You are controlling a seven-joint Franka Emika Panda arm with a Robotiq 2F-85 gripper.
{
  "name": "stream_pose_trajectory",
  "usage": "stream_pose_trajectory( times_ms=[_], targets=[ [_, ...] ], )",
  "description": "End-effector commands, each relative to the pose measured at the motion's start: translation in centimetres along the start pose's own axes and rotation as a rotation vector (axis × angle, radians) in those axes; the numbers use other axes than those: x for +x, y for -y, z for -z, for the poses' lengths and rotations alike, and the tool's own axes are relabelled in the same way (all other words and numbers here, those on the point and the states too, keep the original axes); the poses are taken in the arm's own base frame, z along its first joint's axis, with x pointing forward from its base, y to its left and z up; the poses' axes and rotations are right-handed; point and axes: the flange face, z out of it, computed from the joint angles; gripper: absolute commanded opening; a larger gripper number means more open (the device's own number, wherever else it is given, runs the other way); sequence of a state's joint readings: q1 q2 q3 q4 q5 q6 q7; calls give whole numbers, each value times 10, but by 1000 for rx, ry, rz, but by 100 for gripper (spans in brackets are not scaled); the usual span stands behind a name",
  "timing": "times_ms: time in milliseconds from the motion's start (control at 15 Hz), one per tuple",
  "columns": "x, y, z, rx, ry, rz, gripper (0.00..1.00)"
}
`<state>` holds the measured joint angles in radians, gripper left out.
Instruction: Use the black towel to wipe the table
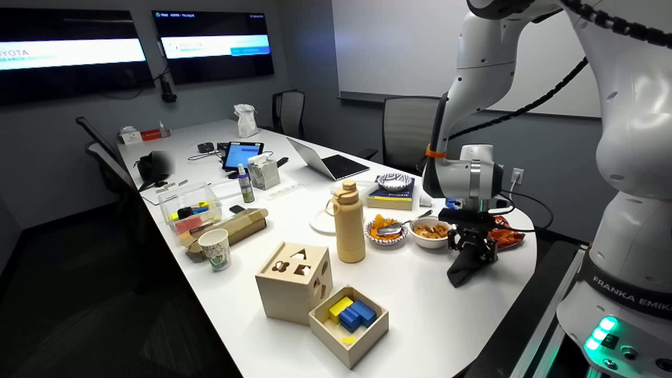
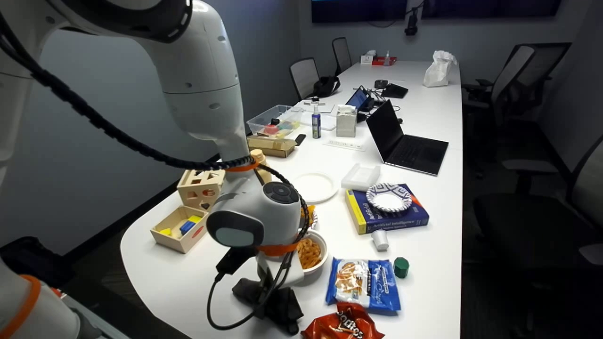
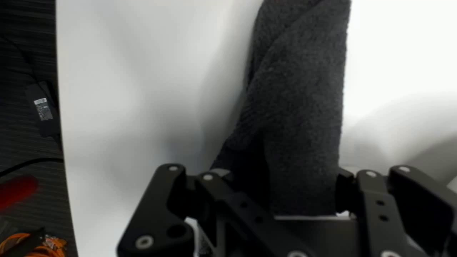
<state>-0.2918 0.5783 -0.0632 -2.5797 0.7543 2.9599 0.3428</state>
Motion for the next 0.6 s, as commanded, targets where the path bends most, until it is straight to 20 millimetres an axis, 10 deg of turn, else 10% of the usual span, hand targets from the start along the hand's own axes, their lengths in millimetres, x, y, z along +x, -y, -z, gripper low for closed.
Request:
stream_pose_trajectory(
  times_ms=[0, 533],
  targets=[
    [14, 31, 2, 36, -8, 34, 5],
    [-31, 45, -4, -9, 115, 221, 5]
  ],
)
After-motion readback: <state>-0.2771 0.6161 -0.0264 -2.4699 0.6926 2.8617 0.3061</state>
